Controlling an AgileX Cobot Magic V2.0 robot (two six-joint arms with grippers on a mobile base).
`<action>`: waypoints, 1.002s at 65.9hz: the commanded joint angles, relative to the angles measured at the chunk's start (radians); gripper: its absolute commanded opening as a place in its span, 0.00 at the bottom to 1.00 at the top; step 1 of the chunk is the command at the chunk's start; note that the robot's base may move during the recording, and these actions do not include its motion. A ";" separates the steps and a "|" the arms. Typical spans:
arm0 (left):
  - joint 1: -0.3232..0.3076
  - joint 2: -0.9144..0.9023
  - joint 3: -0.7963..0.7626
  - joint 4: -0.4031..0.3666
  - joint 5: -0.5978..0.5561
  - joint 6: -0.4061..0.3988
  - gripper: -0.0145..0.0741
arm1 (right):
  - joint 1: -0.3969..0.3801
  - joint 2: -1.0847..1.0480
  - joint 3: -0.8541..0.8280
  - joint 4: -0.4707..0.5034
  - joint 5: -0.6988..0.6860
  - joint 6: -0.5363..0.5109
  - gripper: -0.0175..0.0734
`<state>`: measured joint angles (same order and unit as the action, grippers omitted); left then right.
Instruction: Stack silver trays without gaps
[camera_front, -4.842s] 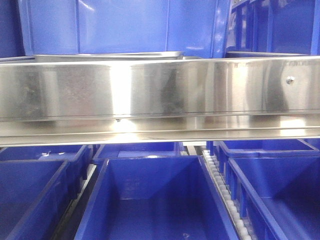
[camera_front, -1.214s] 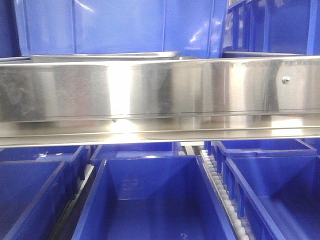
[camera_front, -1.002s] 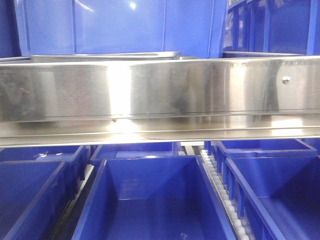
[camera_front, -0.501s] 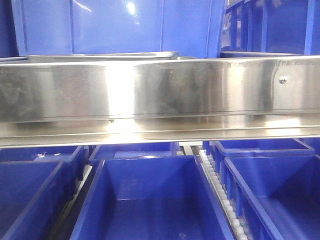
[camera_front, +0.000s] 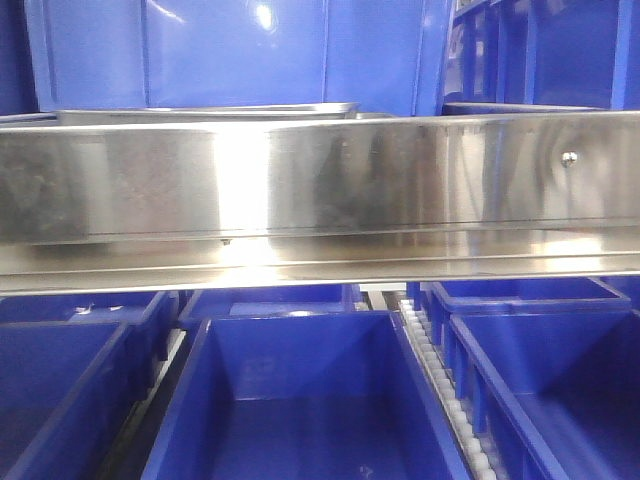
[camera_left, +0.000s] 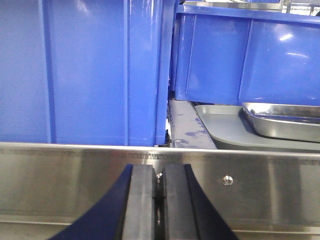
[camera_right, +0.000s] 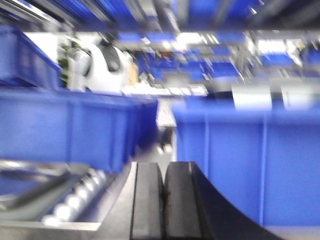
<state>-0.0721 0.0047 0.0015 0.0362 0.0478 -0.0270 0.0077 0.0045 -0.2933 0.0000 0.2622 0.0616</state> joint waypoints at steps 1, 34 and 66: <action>-0.006 -0.005 -0.002 -0.003 -0.012 0.001 0.16 | -0.051 -0.005 0.074 0.039 -0.062 -0.004 0.11; -0.006 -0.005 -0.002 -0.003 -0.012 0.001 0.16 | -0.091 -0.005 0.293 0.006 -0.271 -0.004 0.11; -0.006 -0.005 -0.002 -0.003 -0.012 0.001 0.16 | -0.075 -0.005 0.293 0.045 -0.188 -0.004 0.11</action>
<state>-0.0721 0.0047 0.0015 0.0362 0.0478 -0.0270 -0.0682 0.0058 -0.0009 0.0174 0.0702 0.0616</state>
